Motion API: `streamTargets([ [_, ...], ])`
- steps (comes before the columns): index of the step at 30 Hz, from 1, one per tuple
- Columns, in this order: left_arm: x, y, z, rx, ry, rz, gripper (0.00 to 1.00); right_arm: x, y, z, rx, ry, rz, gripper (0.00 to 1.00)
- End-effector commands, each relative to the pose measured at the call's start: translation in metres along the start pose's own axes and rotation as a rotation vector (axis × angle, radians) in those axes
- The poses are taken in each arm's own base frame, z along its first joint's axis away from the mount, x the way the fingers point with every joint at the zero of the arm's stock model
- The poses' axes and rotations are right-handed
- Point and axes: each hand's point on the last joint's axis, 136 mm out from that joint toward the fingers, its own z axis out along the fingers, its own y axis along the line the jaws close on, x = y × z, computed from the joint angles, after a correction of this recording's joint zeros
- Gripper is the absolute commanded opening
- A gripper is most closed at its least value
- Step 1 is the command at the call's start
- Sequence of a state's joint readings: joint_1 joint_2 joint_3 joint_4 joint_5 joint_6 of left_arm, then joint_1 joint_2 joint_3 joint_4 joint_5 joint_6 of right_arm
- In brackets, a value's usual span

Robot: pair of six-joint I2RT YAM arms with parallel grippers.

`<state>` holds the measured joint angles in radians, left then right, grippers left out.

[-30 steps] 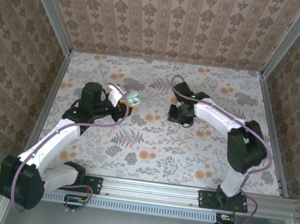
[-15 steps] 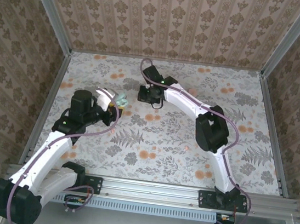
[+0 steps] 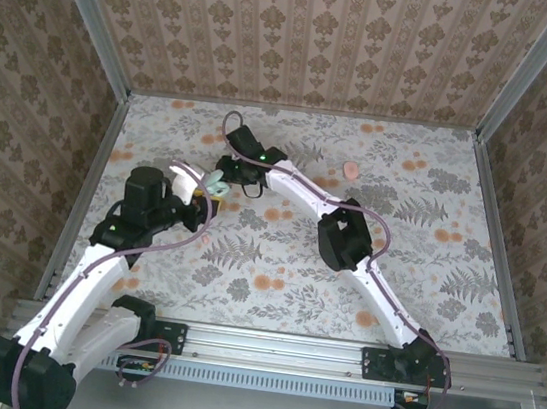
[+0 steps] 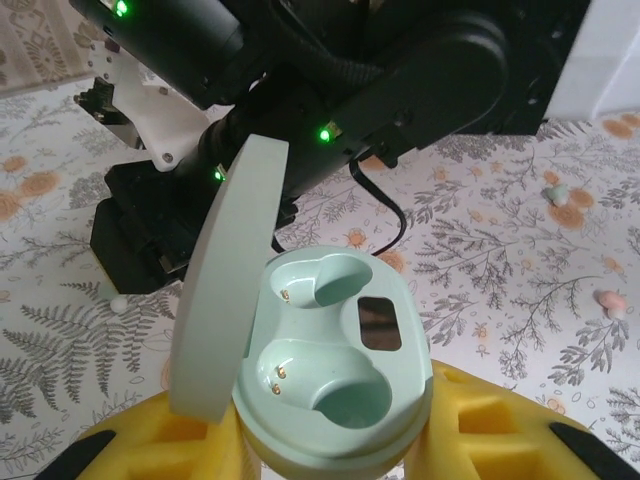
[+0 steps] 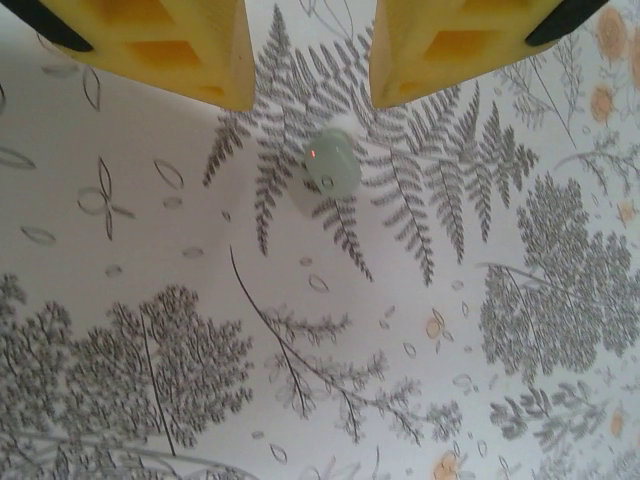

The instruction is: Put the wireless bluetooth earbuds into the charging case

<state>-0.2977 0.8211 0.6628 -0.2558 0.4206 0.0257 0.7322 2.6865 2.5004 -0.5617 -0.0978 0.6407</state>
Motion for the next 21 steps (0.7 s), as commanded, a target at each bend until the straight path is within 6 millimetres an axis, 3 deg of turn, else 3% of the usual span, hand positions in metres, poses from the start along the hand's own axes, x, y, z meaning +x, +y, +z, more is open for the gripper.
streamTargets([
  [1, 0.006, 0.003, -0.003, -0.012, 0.003, -0.034, 0.13, -0.017, 0.017, 0.006, -0.068, -0.074, 0.017, 0.37],
  [9, 0.006, 0.002, -0.008, -0.014, -0.008, -0.044, 0.13, -0.017, 0.023, 0.029, -0.120, -0.103, 0.082, 0.39],
  [21, 0.008, -0.002, -0.012, -0.002, -0.019, -0.049, 0.13, 0.010, 0.028, 0.045, -0.094, -0.071, 0.054, 0.30],
])
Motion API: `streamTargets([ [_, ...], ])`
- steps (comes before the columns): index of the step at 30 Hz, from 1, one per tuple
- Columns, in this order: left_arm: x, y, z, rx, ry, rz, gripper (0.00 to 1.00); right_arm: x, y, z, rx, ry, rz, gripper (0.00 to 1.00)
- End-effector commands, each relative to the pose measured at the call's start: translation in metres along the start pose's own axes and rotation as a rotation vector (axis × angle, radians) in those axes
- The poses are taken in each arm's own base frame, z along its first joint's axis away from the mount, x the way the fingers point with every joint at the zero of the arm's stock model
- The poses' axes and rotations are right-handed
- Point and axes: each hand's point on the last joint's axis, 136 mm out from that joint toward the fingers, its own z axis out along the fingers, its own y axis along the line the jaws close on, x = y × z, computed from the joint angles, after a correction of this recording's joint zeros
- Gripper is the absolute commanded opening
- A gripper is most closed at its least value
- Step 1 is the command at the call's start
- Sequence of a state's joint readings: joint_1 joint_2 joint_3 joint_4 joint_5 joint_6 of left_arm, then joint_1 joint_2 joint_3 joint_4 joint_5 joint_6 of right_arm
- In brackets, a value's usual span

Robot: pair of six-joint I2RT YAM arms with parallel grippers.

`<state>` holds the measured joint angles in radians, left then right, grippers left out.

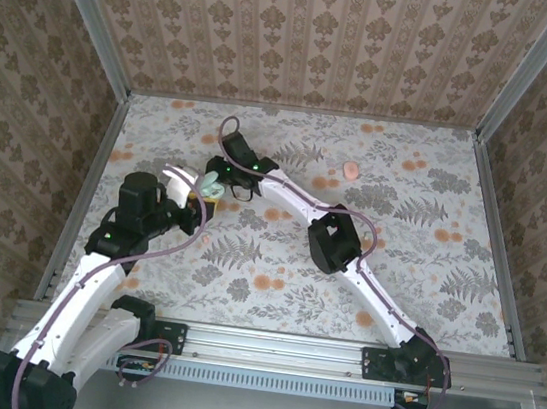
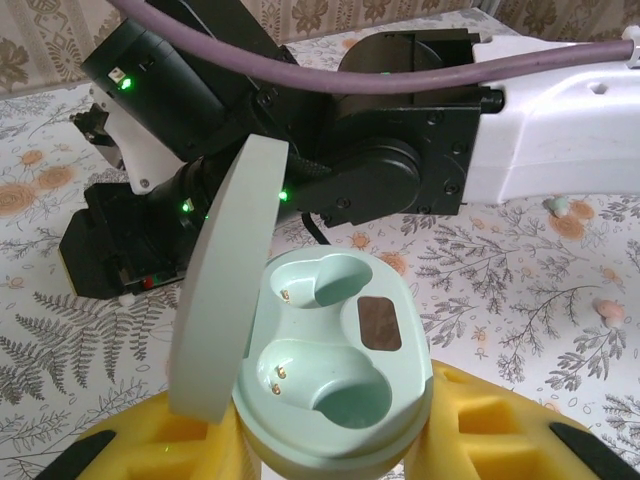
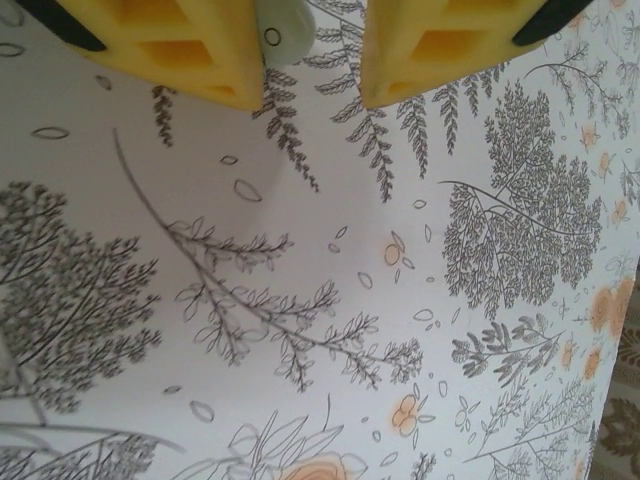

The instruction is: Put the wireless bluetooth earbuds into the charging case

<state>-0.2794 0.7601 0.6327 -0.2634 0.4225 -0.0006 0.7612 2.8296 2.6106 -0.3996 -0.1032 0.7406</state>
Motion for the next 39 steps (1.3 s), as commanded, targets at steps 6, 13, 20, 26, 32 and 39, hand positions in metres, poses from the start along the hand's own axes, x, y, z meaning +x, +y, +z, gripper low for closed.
streamTargets([
  [6, 0.003, -0.004, -0.007, 0.012, -0.001, -0.021, 0.13, 0.041, -0.003, 0.003, 0.084, 0.091, -0.058, 0.29],
  [13, 0.005, -0.004, -0.013, -0.003, -0.012, -0.029, 0.13, 0.069, -0.009, -0.010, 0.183, 0.177, -0.143, 0.25],
  [20, 0.009, -0.003, -0.010, 0.002, -0.024, -0.055, 0.13, 0.073, -0.027, -0.038, 0.255, 0.194, -0.169, 0.13],
  [26, 0.002, -0.006, -0.015, 0.005, -0.032, -0.053, 0.13, 0.058, -0.047, -0.066, 0.270, 0.175, -0.116, 0.08],
  [32, 0.004, -0.006, -0.016, 0.003, -0.031, -0.061, 0.13, 0.050, -0.058, -0.090, 0.262, 0.152, -0.086, 0.06],
  [39, 0.000, -0.017, -0.011, 0.082, -0.047, -0.047, 0.13, 0.054, -0.067, -0.127, 0.272, 0.164, -0.077, 0.05],
])
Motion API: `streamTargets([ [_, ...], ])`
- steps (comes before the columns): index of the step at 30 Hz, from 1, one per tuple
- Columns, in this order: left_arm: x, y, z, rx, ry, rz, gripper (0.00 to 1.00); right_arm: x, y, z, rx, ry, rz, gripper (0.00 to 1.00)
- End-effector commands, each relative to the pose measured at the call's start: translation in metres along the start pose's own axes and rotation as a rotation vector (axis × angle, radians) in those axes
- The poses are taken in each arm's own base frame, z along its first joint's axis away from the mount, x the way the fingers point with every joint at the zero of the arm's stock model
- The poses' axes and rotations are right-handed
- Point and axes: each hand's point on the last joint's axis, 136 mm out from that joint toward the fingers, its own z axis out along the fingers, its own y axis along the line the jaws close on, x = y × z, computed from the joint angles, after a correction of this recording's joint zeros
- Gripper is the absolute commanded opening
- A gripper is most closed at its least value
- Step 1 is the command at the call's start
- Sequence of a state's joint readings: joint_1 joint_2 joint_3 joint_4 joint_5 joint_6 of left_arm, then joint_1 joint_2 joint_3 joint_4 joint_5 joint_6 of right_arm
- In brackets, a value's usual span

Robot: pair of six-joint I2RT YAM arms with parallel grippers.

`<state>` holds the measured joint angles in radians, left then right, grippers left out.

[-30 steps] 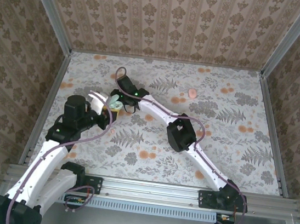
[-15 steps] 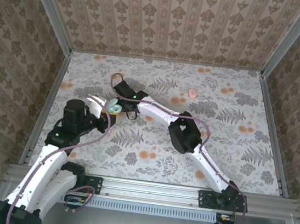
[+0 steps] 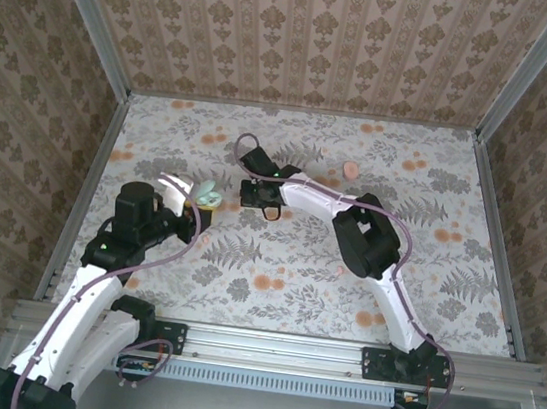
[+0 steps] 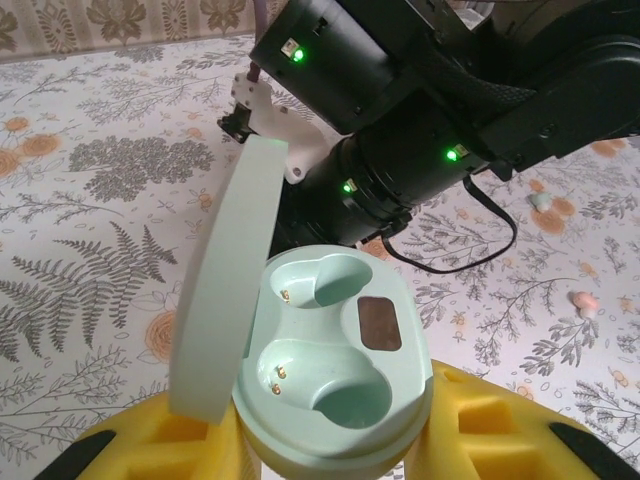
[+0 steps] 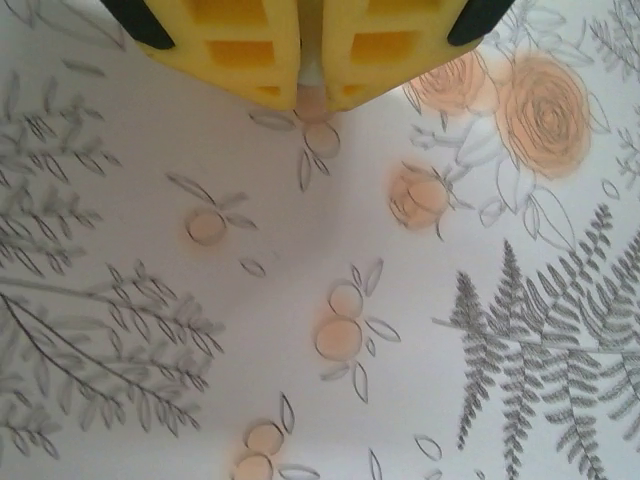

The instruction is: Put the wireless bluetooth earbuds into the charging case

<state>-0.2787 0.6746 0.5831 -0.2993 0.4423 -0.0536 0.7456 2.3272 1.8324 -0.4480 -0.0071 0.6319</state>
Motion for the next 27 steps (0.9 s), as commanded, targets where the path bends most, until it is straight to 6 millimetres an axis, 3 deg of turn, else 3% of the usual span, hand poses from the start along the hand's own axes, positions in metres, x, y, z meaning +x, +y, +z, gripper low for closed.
streamTargets([
  [1, -0.013, -0.015, 0.000, 0.096, -0.048, 0.011, 0.13, 0.000, -0.005, -0.035, -0.005, -0.018, 0.009, 0.05],
  [5, -0.016, -0.027, 0.004, 0.185, -0.082, 0.034, 0.13, 0.007, -0.028, -0.067, 0.018, -0.026, 0.042, 0.05],
  [12, -0.025, -0.046, 0.014, 0.320, -0.132, 0.081, 0.13, 0.017, -0.053, -0.144, 0.054, -0.090, 0.028, 0.05],
  [19, -0.023, -0.072, 0.037, 0.401, -0.083, 0.211, 0.13, 0.027, -0.063, -0.210, 0.032, -0.172, 0.023, 0.05],
  [27, -0.009, -0.086, 0.056, 0.426, -0.058, 0.278, 0.13, 0.036, -0.062, -0.262, -0.041, -0.231, 0.047, 0.06],
])
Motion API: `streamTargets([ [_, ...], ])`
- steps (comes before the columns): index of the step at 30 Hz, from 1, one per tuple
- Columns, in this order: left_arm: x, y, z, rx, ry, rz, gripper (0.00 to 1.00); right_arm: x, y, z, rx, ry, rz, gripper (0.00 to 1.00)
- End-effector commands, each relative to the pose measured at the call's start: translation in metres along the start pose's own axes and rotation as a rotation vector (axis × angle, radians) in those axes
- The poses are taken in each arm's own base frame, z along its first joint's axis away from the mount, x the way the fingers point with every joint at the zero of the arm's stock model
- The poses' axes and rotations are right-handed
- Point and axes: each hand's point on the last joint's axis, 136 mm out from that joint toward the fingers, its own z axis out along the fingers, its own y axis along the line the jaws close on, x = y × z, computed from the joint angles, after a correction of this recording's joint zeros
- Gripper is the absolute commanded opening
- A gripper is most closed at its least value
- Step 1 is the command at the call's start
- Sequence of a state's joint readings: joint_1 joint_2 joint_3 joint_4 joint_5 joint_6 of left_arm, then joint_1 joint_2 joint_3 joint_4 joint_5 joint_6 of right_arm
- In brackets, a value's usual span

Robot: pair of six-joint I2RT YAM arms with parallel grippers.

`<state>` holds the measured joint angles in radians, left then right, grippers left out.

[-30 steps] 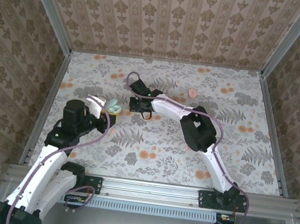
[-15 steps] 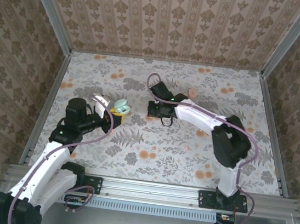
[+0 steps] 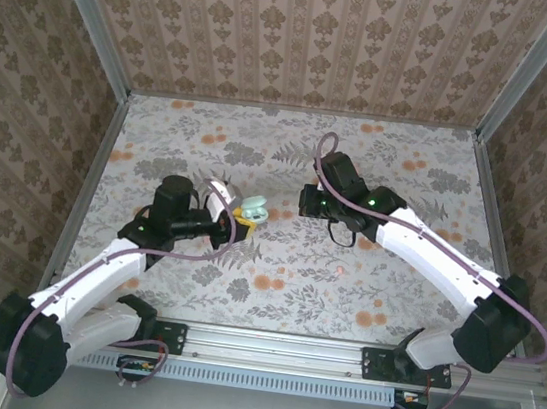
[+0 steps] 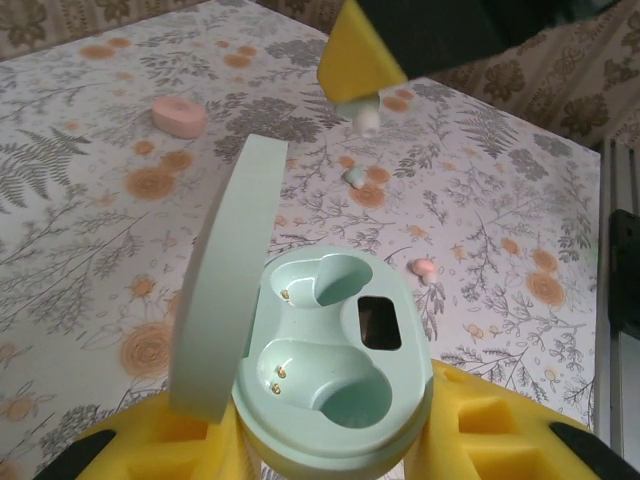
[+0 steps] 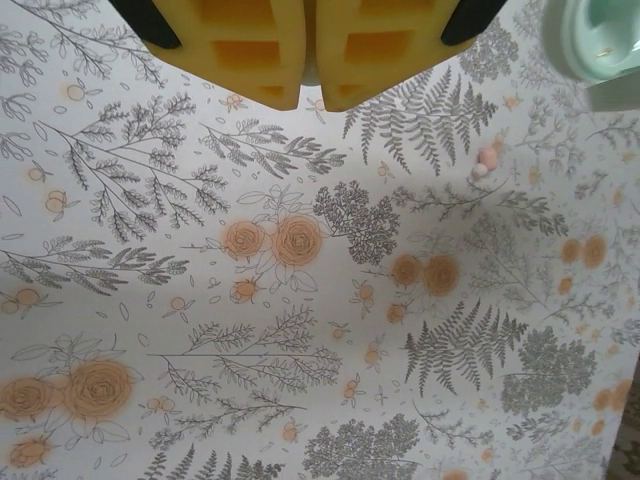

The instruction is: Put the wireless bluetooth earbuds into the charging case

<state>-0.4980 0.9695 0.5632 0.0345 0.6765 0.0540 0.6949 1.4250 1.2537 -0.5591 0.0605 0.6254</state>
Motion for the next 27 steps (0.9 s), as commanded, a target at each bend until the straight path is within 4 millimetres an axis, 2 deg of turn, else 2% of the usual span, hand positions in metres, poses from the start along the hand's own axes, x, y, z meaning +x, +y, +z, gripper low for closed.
streamTargets([
  [1, -0.017, 0.003, 0.004, -0.013, -0.057, 0.095, 0.13, 0.007, -0.005, -0.024, -0.006, -0.010, 0.012, 0.06],
  [9, -0.016, 0.008, 0.017, -0.012, -0.080, 0.126, 0.13, 0.014, 0.017, -0.053, -0.123, -0.029, 0.054, 0.05],
  [12, -0.014, 0.018, 0.022, -0.054, -0.087, 0.134, 0.13, 0.018, 0.027, -0.060, -0.150, -0.023, 0.056, 0.05],
  [21, -0.011, 0.022, 0.037, -0.033, -0.088, 0.159, 0.12, 0.017, 0.060, -0.066, -0.213, -0.028, 0.027, 0.05],
  [27, -0.016, 0.026, 0.044, -0.027, -0.102, 0.176, 0.12, 0.012, 0.065, -0.070, -0.219, -0.032, 0.016, 0.05],
])
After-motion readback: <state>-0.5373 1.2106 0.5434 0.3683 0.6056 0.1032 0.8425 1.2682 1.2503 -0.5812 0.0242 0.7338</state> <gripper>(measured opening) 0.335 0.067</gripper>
